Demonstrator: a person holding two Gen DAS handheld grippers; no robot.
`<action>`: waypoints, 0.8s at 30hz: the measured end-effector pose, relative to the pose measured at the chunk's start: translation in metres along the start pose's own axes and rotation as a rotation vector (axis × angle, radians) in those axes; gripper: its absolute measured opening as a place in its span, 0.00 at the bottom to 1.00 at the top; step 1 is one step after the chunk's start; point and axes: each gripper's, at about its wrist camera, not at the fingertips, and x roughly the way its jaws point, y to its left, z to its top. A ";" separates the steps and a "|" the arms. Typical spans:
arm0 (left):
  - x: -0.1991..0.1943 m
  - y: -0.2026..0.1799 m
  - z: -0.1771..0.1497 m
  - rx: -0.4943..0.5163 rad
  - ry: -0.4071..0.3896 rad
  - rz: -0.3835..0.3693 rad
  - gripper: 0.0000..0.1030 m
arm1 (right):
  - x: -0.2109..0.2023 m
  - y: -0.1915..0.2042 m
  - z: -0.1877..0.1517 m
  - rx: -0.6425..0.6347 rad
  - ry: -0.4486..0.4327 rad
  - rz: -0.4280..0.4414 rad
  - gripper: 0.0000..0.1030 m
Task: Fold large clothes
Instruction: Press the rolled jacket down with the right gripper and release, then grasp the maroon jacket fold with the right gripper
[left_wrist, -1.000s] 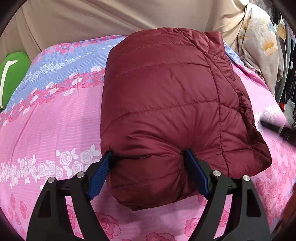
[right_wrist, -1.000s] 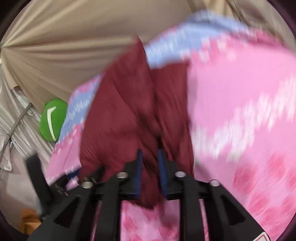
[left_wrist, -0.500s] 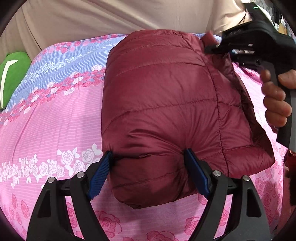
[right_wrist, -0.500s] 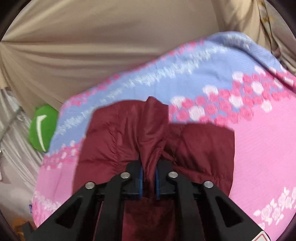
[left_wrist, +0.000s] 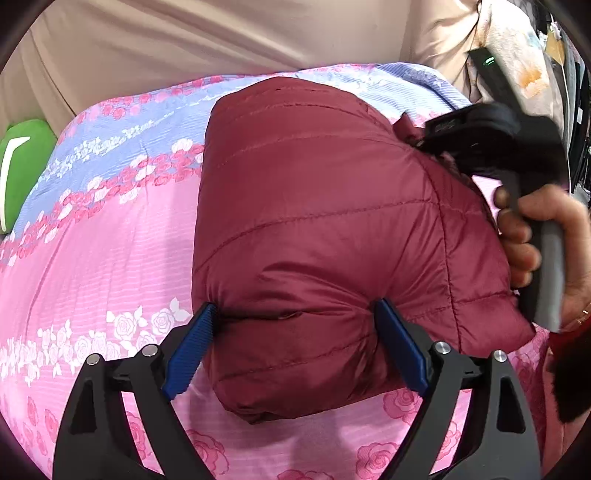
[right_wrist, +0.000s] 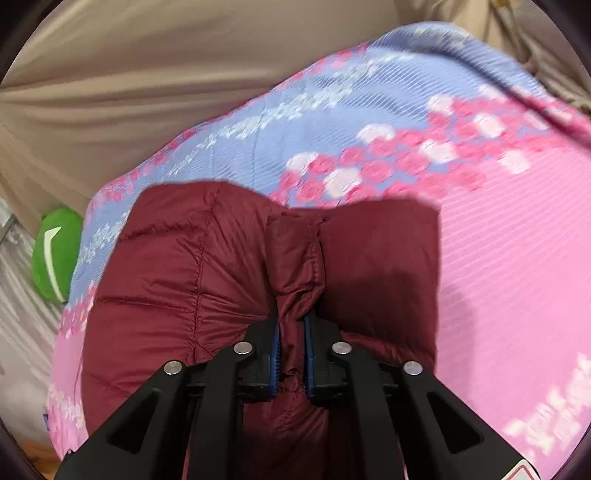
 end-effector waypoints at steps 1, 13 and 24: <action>-0.002 0.002 0.001 -0.010 0.004 -0.006 0.82 | -0.015 0.003 -0.002 0.012 -0.033 -0.011 0.22; -0.022 0.013 0.006 -0.053 -0.009 -0.028 0.82 | -0.124 0.050 -0.126 -0.172 -0.070 0.005 0.23; -0.006 0.020 -0.004 -0.084 0.041 -0.042 0.87 | -0.086 0.008 -0.154 -0.087 0.017 -0.016 0.12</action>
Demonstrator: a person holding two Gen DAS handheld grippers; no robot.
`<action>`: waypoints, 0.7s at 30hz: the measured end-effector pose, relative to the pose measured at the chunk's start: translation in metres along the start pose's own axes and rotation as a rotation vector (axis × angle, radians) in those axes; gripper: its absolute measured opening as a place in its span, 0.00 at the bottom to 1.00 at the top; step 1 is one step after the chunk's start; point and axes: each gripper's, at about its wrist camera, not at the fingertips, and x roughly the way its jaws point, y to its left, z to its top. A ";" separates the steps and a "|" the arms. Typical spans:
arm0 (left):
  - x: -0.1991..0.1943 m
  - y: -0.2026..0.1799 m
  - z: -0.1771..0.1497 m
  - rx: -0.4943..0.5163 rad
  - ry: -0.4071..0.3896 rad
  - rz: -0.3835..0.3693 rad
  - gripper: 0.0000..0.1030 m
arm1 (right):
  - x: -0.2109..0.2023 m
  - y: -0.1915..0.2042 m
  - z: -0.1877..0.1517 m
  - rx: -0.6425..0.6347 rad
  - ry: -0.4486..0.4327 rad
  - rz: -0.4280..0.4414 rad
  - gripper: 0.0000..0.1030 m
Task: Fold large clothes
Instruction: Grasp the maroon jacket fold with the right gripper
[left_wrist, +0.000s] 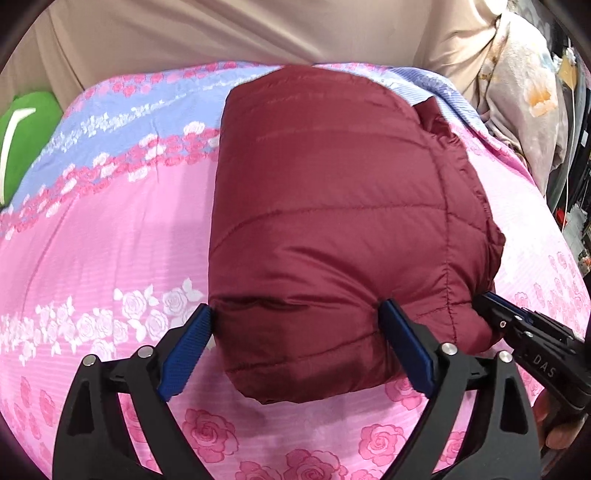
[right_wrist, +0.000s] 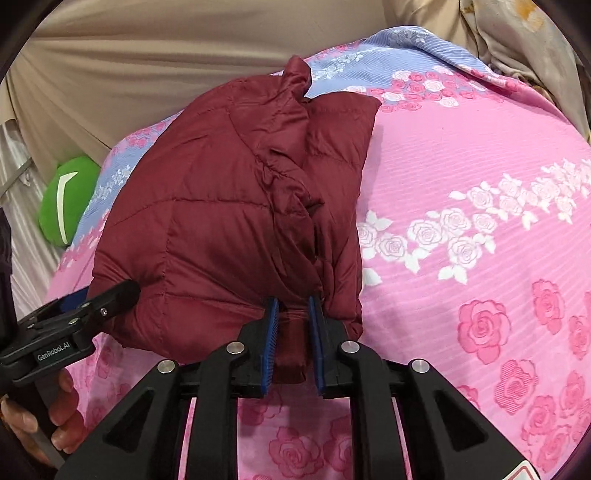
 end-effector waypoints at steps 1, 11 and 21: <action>-0.001 0.002 0.001 -0.010 0.005 -0.011 0.87 | -0.001 0.000 0.000 0.001 0.000 0.000 0.12; -0.044 0.054 0.032 -0.154 -0.116 -0.034 0.91 | -0.031 0.003 0.051 0.040 -0.105 0.067 0.58; -0.046 0.057 0.030 -0.148 -0.108 -0.037 0.91 | -0.002 0.012 0.082 0.020 -0.133 0.054 0.07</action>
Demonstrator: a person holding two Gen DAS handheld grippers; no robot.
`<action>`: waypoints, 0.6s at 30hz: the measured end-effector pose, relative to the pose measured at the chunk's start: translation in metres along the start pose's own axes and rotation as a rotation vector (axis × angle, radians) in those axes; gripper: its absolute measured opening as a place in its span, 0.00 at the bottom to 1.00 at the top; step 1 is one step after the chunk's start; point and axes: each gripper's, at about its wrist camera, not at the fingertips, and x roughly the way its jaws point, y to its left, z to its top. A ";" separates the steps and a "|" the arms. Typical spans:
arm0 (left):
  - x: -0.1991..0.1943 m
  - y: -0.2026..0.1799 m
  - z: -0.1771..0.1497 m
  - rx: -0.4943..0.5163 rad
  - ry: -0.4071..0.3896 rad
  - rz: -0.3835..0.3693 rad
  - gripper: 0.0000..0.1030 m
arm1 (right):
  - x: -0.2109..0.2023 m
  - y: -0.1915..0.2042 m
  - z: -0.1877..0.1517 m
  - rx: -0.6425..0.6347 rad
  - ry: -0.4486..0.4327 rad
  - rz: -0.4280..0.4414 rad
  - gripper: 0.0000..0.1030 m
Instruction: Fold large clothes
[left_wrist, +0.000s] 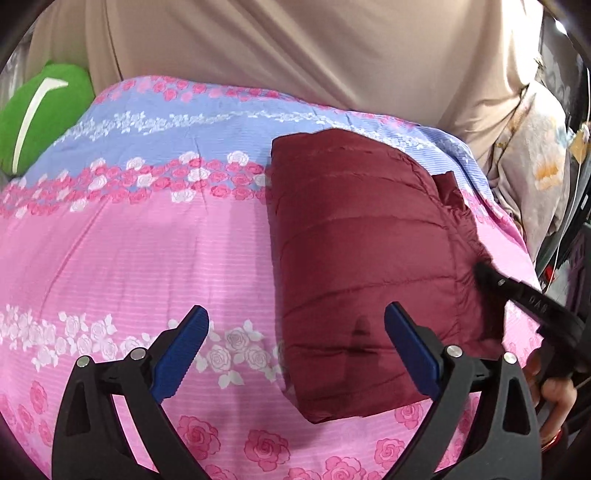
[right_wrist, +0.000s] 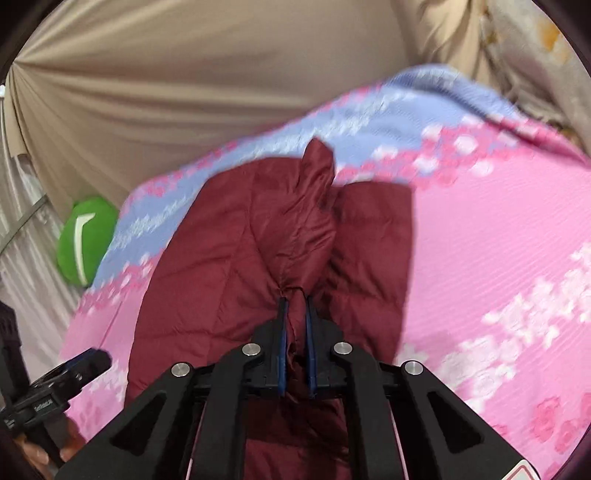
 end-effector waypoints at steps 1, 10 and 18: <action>0.002 -0.002 0.000 0.005 0.002 -0.005 0.91 | 0.003 -0.005 -0.001 0.005 0.005 -0.029 0.07; 0.039 -0.019 0.001 0.012 0.090 -0.073 0.91 | 0.017 -0.010 -0.011 0.007 0.063 -0.072 0.23; 0.051 -0.002 0.007 -0.044 0.117 -0.114 0.93 | -0.013 -0.036 -0.038 0.143 0.138 0.072 0.78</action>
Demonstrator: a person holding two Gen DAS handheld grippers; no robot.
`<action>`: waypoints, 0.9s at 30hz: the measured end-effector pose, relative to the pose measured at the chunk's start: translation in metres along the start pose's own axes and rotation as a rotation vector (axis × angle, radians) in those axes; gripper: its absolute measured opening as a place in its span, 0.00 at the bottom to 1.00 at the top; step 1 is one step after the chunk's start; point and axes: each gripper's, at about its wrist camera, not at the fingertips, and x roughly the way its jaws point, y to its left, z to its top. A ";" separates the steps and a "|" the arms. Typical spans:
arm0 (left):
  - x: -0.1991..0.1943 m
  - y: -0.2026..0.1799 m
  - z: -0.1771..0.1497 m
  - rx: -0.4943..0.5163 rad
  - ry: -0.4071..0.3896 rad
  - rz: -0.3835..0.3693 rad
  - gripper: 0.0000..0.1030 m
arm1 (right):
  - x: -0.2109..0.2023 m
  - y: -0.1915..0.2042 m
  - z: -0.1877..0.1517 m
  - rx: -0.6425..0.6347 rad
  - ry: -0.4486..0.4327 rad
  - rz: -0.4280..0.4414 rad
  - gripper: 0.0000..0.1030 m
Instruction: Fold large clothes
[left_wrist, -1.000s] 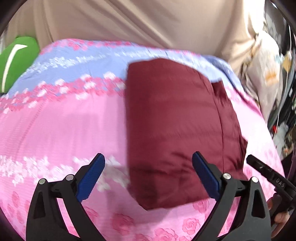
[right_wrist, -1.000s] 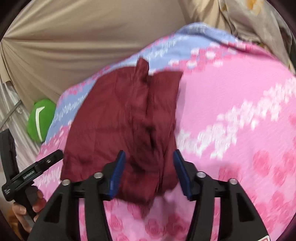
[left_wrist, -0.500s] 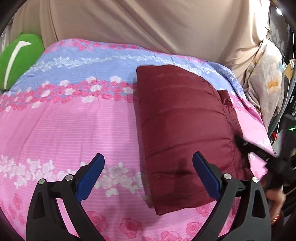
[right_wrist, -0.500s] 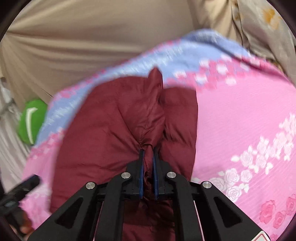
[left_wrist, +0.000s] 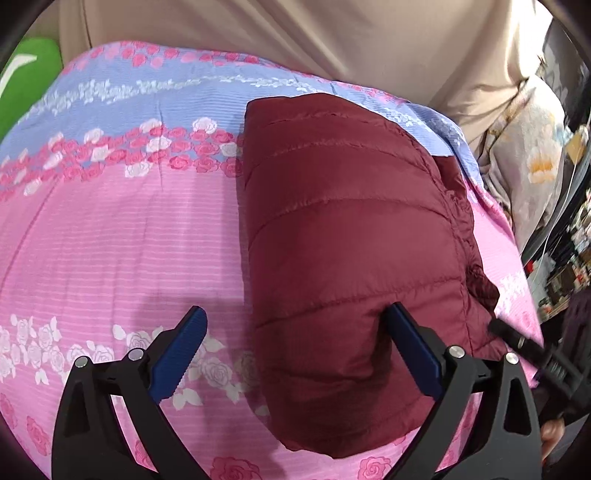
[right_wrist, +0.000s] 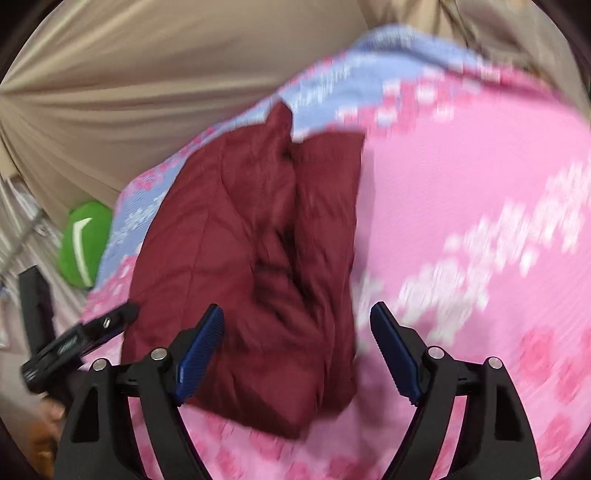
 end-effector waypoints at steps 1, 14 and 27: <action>0.002 0.002 0.001 -0.010 0.004 -0.006 0.94 | 0.004 -0.005 -0.002 0.025 0.024 0.031 0.78; 0.047 0.009 0.007 -0.092 0.145 -0.207 0.96 | 0.042 0.006 0.000 0.039 0.108 0.105 0.89; 0.024 -0.039 0.024 0.151 0.037 -0.081 0.62 | 0.048 0.049 0.011 -0.071 0.057 0.053 0.38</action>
